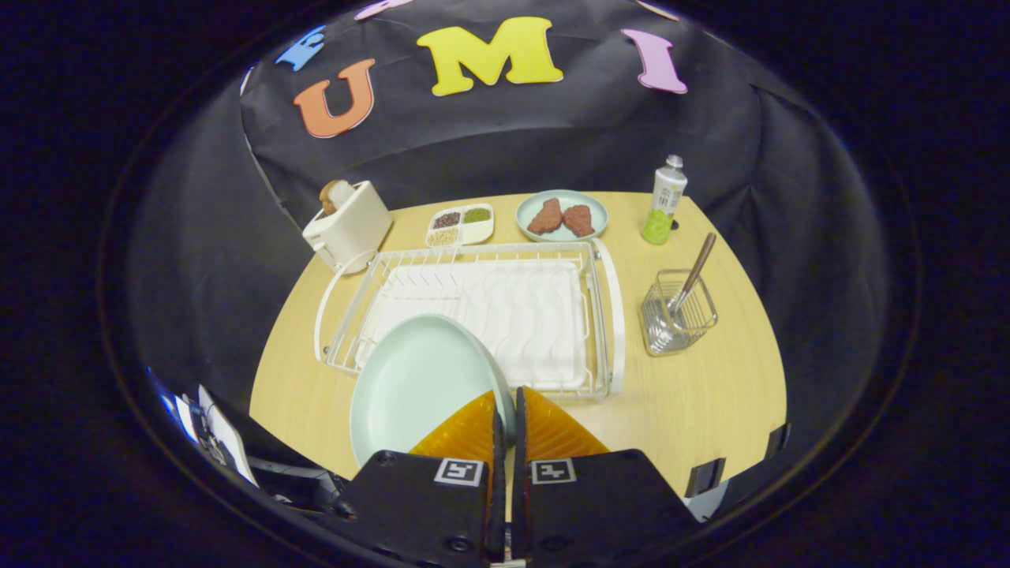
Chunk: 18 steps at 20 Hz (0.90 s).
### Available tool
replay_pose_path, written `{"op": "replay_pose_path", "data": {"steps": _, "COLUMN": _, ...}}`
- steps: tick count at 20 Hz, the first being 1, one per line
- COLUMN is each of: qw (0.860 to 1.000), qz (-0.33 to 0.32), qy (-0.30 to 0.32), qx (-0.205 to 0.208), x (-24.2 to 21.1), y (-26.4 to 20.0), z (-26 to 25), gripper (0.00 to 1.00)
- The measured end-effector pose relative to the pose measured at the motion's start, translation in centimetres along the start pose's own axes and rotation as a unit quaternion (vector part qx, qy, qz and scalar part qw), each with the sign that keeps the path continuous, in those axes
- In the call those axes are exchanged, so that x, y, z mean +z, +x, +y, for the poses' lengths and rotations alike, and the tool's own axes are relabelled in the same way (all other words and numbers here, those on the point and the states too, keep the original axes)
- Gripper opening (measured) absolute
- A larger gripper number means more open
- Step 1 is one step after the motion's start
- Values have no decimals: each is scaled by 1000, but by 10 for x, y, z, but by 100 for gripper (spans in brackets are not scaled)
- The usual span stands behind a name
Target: Take the plate from the dish rack, then take the spoon from the basket and place it into the plate.
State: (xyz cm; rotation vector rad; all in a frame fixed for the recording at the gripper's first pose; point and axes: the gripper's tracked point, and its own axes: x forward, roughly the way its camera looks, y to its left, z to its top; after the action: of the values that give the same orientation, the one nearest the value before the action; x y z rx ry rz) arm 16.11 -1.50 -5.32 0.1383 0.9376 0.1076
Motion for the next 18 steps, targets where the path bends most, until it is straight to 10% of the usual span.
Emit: {"op": "replay_pose_path", "data": {"steps": 18, "qw": 988, "qz": 79, "qy": 116, "qx": 72, "x": -105, "y": 99, "z": -97, "gripper": 12}}
